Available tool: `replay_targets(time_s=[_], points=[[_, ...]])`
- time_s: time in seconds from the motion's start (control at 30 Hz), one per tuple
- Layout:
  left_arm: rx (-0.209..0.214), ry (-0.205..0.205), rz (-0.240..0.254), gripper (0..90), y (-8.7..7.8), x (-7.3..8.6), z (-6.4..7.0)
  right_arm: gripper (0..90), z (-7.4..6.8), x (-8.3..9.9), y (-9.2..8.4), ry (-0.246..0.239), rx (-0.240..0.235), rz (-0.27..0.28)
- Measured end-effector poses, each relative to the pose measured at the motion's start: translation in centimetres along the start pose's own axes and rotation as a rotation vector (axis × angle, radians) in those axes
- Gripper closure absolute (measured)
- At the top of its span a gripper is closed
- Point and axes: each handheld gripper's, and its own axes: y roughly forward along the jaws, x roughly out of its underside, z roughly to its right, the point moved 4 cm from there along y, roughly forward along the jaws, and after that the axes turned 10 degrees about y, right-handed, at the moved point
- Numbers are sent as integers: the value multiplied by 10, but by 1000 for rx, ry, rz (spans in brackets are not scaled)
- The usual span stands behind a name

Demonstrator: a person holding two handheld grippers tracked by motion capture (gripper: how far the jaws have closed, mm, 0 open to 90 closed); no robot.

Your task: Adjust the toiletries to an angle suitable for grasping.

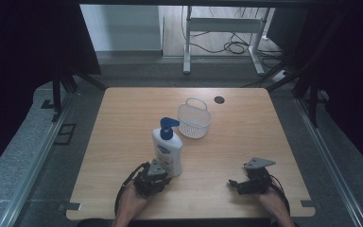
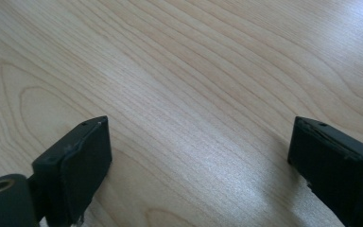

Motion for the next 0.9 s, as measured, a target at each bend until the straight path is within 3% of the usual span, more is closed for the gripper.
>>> replay_targets(time_s=[0.27, 0.6, 0.9], points=[[-13, -3, -8, 600, -3, 3, 0, 75, -4, -3, -1, -18, 6, 13], [-24, -14, -27, 499, -6, 11, -3, 73, -16, -7, 2, -45, -22, 3], [-49, -19, -32, 353, -5, 17, -9, 59, -23, -11, 2, -52, -49, 17]])
